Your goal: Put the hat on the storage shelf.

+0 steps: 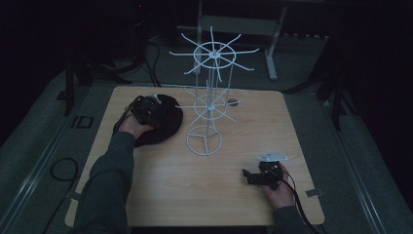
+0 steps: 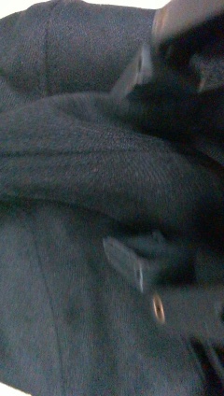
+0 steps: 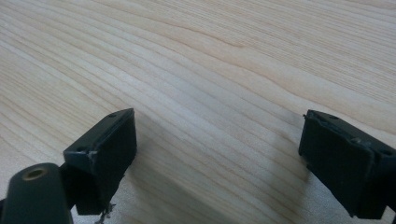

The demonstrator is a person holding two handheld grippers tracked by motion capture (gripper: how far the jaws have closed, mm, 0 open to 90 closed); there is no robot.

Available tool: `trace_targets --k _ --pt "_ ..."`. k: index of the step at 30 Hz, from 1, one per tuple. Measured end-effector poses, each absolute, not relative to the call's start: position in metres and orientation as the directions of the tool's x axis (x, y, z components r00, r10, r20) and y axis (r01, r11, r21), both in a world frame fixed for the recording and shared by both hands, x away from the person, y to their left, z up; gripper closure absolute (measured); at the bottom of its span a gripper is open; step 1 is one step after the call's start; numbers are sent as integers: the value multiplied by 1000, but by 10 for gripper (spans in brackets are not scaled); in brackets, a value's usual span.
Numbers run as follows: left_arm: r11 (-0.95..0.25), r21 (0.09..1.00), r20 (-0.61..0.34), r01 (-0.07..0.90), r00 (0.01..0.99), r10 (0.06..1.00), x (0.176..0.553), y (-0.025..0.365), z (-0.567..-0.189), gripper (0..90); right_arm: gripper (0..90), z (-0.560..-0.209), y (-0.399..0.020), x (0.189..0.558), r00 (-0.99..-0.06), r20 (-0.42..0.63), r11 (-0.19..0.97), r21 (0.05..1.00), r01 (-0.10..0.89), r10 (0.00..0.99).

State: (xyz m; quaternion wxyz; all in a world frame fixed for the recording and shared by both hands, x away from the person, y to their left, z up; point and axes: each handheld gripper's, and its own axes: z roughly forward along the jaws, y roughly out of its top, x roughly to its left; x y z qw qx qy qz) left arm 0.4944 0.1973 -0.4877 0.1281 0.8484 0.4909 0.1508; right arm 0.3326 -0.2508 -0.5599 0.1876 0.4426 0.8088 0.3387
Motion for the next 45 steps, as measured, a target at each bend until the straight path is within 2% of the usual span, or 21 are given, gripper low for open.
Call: trace_targets --k 4,5,6,8,11,26,45 --pt "-466 357 122 810 454 883 495 201 -486 610 110 -560 -251 333 -538 -4 379 714 589 843" --pt "-464 357 117 811 454 883 494 202 -485 610 110 -560 -251 333 -538 -3 378 714 589 843" --pt "-465 360 124 809 453 883 494 202 -484 691 110 -560 -251 333 -538 -4 379 714 589 843" --pt "-470 364 142 804 451 881 492 203 -480 774 110 -560 -251 333 -538 -4 379 714 589 843" --pt "-468 379 155 798 444 882 489 205 -475 832 110 -560 -251 333 -538 -4 379 714 589 843" --pt "-416 488 73 767 439 896 476 224 -451 848 110 -560 -251 333 -537 -2 378 714 590 843" --pt "-368 583 1 725 452 892 461 234 -427 849 110 -560 -251 333 -538 -4 379 715 588 843"
